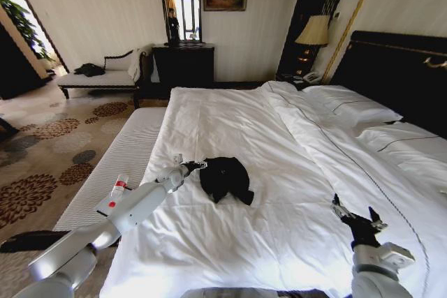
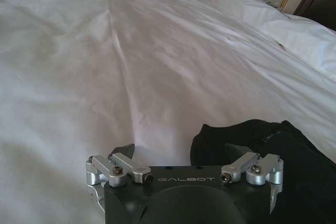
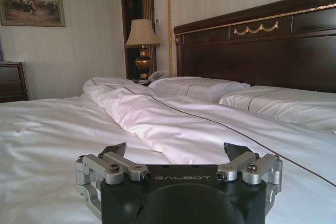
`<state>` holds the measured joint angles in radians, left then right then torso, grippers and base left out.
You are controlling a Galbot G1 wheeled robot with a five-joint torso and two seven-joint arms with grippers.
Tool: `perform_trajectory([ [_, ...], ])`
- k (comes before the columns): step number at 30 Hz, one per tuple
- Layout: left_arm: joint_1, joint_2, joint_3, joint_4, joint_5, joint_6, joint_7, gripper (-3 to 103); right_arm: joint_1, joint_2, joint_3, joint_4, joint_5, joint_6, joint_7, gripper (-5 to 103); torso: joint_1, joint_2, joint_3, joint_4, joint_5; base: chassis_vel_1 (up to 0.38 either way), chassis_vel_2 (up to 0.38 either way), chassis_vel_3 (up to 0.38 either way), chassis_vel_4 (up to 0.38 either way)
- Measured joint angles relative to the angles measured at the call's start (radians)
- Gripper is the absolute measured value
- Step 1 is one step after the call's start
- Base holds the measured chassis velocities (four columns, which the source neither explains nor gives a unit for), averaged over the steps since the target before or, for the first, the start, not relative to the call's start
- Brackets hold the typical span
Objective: Fold the clothes on the bed.
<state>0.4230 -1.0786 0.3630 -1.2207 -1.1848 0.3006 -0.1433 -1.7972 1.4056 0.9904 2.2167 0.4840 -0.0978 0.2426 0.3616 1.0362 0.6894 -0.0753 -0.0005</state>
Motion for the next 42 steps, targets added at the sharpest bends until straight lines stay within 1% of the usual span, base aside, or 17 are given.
perform_trajectory([
  [8,-0.007,-0.037,0.015,0.016,-0.001,0.001,-0.006,96,0.003,-0.009,0.003,0.0,0.01,-0.007,0.006,100,0.0,0.0,0.0,-0.0005,0.0,0.0,0.0,0.0,0.0],
  [10,-0.005,-0.039,0.024,0.015,0.01,0.001,-0.009,87,0.003,-0.009,0.006,0.0,0.012,-0.007,0.008,100,0.0,0.0,0.0,-0.0003,0.0,0.0,0.0,0.0,0.0],
  [11,-0.005,-0.039,0.024,0.015,0.01,0.001,-0.009,87,0.003,-0.009,0.006,0.0,0.012,-0.007,0.008,100,0.0,0.0,0.0,-0.0003,0.0,0.0,0.0,0.0,0.0],
  [14,-0.013,-0.041,0.039,0.022,0.013,0.001,-0.005,71,0.001,-0.009,0.007,0.001,0.015,-0.01,0.013,100,0.0,0.0,0.0,-0.0001,0.0,0.0,0.0,0.0,0.0],
  [15,-0.013,-0.041,0.039,0.022,0.013,0.001,-0.005,71,0.001,-0.009,0.007,0.001,0.015,-0.01,0.013,100,0.0,0.0,0.0,-0.0001,0.0,0.0,0.0,0.0,0.0],
  [17,-0.018,-0.046,0.039,0.036,0.014,-0.001,-0.001,60,-0.003,-0.009,0.01,0.008,0.016,-0.013,0.016,100,0.0,0.0,0.0,-0.0004,0.0,0.0,0.0,0.0,0.0],
  [20,-0.018,-0.05,0.029,0.046,0.014,-0.004,-0.001,55,-0.007,-0.01,0.013,0.015,0.018,-0.017,0.021,100,0.0,0.0,0.0,-0.0003,-0.0001,0.0,0.0,0.0,0.0],
  [25,-0.015,-0.045,0.03,0.039,0.01,-0.004,-0.011,28,0.005,-0.019,0.019,0.013,0.038,-0.034,0.043,100,0.0,0.0,0.0,-0.0002,-0.0001,0.0,0.0,0.0,0.0],
  [27,-0.014,-0.044,0.031,0.038,0.009,-0.004,-0.013,28,0.008,-0.02,0.018,0.012,0.04,-0.036,0.045,100,0.0,0.0,0.0,-0.0002,-0.0001,0.0,0.0,0.0,0.0],
  [29,-0.013,-0.042,0.033,0.036,0.009,-0.004,-0.016,17,0.014,-0.022,0.015,0.011,0.045,-0.042,0.049,100,0.0,0.0,0.0,-0.0002,0.0,0.0,0.0,0.0,0.0],
  [33,-0.011,-0.039,0.034,0.029,0.005,-0.004,-0.026,3,0.023,-0.031,0.014,0.007,0.061,-0.054,0.054,100,0.0,0.0,0.0,-0.0003,-0.0001,0.0,0.0,0.0,0.0],
  [35,-0.011,-0.038,0.034,0.024,0.002,-0.004,-0.031,2,0.027,-0.038,0.016,0.007,0.075,-0.062,0.056,100,0.0,0.0,0.0,-0.0003,-0.0001,0.0,0.0,0.0,0.0],
  [38,-0.01,-0.036,0.034,0.013,-0.004,-0.004,-0.042,2,0.045,-0.07,0.026,0.016,0.165,-0.112,0.071,100,0.0,0.0,0.0,-0.0003,0.0001,0.0,0.0,0.0,0.0],
  [39,-0.01,-0.035,0.034,0.009,-0.006,-0.003,-0.046,2,0.054,-0.089,0.03,0.021,0.215,-0.135,0.078,100,0.0,0.0,0.0,-0.0006,0.0,0.0,0.0,0.0,0.0],
  [40,-0.01,-0.033,0.034,0.003,-0.011,-0.003,-0.051,2,0.075,-0.129,0.035,0.027,0.315,-0.181,0.095,100,0.0,0.0,0.0,-0.0006,0.0001,0.0,0.0,0.0,0.0],
  [41,-0.01,-0.033,0.034,0.003,-0.011,-0.003,-0.051,2,0.075,-0.129,0.035,0.027,0.315,-0.181,0.095,100,0.0,0.0,0.0,-0.0006,0.0001,0.0,0.0,0.0,0.0],
  [42,-0.01,-0.031,0.034,-0.001,-0.014,-0.003,-0.054,2,0.101,-0.182,0.042,0.028,0.423,-0.239,0.112,100,0.0,0.0,0.0,-0.0005,0.0001,0.0,0.0,0.0,0.0],
])
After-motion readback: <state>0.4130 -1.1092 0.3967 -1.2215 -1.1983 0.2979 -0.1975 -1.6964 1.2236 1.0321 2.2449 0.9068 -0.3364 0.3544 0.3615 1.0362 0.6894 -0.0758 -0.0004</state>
